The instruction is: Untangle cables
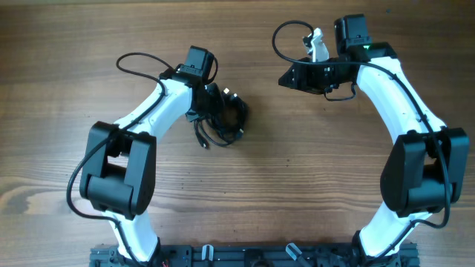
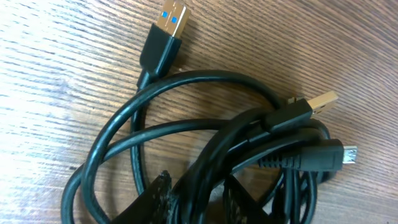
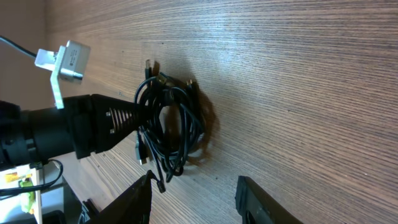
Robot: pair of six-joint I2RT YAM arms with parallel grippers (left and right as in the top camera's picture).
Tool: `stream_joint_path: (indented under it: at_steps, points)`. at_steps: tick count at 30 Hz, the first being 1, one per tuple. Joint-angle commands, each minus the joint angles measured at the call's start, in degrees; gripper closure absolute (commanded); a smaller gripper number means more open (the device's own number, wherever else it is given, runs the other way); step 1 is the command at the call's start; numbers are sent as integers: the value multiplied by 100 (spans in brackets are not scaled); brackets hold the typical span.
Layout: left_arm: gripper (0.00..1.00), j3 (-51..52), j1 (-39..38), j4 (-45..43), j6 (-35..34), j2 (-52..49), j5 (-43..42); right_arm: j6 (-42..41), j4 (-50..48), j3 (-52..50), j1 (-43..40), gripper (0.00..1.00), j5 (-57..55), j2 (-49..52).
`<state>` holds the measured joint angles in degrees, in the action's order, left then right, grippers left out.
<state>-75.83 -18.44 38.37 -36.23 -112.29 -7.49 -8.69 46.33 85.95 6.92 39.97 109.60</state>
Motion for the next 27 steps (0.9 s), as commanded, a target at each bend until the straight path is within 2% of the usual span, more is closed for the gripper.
stream_joint_path:
  at_steps: [1,8,22,23,27]
  points:
    - [76,-50,-22,-94,-70,-179,98,103,24,-15,0,54,-92,-107]
    - [87,4,-22,-179,-70,-190,146,103,22,-15,0,54,-98,-107]
    - [85,750,-22,-822,-68,-208,310,101,2,-15,0,51,-96,-107]
    - [96,754,-42,-822,-66,-208,308,98,4,-15,0,51,-94,-107]
    - [96,730,-2,-942,-70,-68,-125,101,46,-15,0,50,-94,-107]
